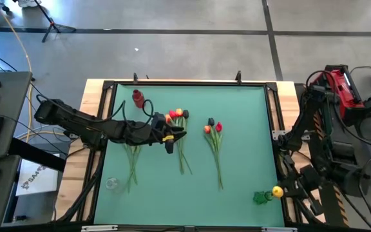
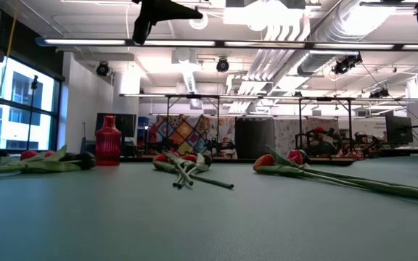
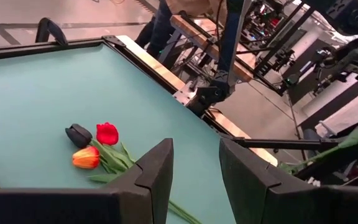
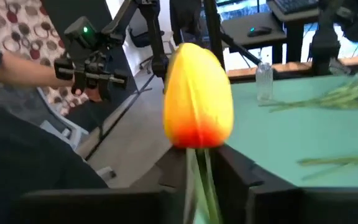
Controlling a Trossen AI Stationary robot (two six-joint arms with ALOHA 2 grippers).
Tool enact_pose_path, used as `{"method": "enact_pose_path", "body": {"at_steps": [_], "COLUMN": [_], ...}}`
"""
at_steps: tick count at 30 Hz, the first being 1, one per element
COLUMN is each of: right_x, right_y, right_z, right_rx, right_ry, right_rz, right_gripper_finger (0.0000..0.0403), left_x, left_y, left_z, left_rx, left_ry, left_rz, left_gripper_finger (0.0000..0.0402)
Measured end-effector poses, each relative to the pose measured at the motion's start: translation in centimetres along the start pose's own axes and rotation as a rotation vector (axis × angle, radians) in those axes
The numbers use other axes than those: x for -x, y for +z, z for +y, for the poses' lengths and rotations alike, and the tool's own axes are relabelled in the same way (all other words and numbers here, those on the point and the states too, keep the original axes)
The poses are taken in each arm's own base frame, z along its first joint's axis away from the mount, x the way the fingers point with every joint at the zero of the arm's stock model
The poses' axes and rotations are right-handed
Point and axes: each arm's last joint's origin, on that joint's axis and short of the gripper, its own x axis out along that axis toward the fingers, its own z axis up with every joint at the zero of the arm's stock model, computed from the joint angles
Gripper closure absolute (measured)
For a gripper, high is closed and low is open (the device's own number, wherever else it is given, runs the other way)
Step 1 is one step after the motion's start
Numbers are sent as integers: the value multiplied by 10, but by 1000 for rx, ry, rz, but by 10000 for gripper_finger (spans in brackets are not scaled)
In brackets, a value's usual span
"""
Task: Sort flowers into vase by color
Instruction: Put the yellow flower into the green vase, then put the orange flower into the green vase
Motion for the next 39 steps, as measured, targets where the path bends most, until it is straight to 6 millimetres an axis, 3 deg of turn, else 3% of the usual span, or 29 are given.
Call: {"method": "enact_pose_path", "body": {"at_steps": [4, 8, 13, 19, 22, 30, 39], "right_x": [6, 14, 19, 22, 26, 42, 43], "right_y": [3, 6, -2, -5, 6, 57, 84], "right_z": [-8, -15, -21, -25, -23, -12, -28], "right_rx": [-101, -253, -372, -426, -432, -430, -288], "right_ry": [35, 122, 181, 172, 248, 485, 254], "right_rz": [45, 142, 363, 450, 427, 227, 2], "right_gripper_finger": [268, 234, 227, 226, 226, 226, 226], "left_x": [1, 3, 6, 9, 10, 11, 12], "left_y": [-2, -4, -7, -9, -11, -13, -25], "left_z": [-2, -5, -8, -11, -13, -13, 3], "left_rx": [3, -1, 5, 7, 5, 27, 91], "left_ry": [-5, -5, 3, 8, 1, 29, 170], "left_rz": [2, 0, -10, -17, -14, -21, 97], "left_gripper_finger": [282, 282, 282, 282, 282, 282, 282]}}
